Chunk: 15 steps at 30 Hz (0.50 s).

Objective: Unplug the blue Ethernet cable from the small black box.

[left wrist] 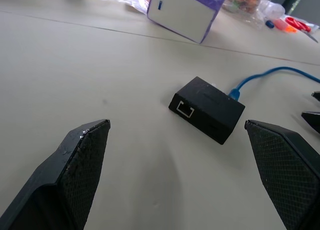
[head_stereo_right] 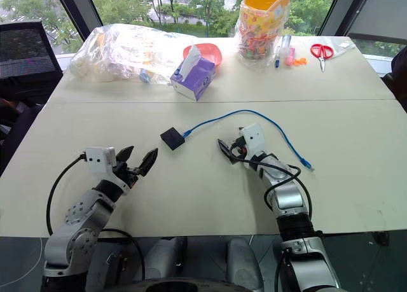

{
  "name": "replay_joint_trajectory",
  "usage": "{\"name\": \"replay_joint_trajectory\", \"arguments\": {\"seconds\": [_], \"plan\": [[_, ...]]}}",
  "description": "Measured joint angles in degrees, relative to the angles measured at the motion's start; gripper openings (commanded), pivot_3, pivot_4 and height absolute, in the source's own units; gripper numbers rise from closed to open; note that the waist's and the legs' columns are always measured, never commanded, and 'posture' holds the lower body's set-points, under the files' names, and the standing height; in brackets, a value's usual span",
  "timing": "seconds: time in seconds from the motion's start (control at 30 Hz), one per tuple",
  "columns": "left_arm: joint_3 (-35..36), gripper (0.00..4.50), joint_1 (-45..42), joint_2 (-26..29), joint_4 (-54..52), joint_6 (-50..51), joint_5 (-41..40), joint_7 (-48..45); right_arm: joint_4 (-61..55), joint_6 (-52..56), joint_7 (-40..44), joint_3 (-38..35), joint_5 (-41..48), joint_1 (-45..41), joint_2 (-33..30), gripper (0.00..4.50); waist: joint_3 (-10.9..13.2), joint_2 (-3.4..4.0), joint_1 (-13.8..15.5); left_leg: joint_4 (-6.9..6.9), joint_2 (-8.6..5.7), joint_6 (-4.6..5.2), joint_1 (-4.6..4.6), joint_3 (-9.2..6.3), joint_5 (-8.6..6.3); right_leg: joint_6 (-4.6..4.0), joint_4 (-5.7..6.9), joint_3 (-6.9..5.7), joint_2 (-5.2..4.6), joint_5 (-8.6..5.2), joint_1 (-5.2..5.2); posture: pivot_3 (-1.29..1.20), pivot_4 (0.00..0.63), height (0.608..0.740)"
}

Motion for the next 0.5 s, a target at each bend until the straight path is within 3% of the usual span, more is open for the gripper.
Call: {"name": "replay_joint_trajectory", "arguments": {"seconds": [0.5], "plan": [[-0.02,4.50,-0.16,0.03,-0.01,0.00,-0.31,-1.00,-1.14,0.67,4.12,0.75,-0.06,-0.06,-3.72,4.47,0.00,0.01,-0.19,0.00,-0.01,0.00,0.00,-0.01,0.00,0.00,0.02,-0.03,0.00,0.00,-0.01,0.00,0.150,0.726]]}}
